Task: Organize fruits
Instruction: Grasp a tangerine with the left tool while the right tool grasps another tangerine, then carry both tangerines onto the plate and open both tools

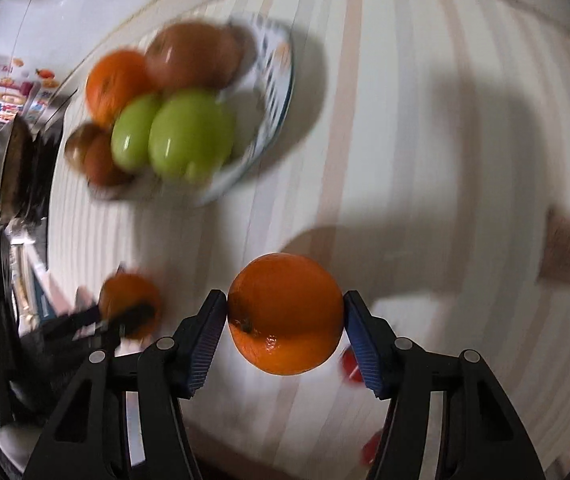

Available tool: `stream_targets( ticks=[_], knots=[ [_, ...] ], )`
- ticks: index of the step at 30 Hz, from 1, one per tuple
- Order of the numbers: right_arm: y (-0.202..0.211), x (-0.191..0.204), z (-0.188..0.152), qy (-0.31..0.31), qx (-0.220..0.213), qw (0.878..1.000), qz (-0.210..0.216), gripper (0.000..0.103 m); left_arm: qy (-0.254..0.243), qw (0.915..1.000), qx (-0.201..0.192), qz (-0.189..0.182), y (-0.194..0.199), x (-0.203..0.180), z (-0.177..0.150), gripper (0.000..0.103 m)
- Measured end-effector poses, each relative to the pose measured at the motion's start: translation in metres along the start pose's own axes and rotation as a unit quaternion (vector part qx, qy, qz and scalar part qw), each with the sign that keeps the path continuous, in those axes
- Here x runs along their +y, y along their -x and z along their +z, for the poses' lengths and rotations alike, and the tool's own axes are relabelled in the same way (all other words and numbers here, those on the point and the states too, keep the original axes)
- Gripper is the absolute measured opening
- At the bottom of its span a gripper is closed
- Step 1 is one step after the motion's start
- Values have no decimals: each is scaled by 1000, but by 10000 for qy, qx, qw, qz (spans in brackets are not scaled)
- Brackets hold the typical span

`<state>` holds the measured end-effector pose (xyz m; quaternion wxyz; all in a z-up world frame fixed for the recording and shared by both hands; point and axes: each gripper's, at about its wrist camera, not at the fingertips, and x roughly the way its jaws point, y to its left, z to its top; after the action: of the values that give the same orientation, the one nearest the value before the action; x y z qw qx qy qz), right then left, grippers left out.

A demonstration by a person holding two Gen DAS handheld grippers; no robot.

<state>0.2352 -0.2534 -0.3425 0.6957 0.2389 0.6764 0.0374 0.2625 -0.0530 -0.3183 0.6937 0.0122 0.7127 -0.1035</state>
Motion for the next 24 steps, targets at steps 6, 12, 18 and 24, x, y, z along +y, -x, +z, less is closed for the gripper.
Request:
stream_targets(
  ticks=[6,12,18,24],
  knots=[
    [-1,3,-6,-187,-199,9996,-16,63,20,10000,-25,32,-1,12,16,64],
    [8,-10,-6,-270,-253,9993,0,62,-106,9997,-218,42,14,6,14,64],
    [39,-10,5,-523,-597,9961,391,62,-232,9979,-567,-222,57,-4,17,64],
    [75,-11,46,-725,-1142,9891,575,62,-354,9931,-1019,-455,112,-8,42,64]
  ],
)
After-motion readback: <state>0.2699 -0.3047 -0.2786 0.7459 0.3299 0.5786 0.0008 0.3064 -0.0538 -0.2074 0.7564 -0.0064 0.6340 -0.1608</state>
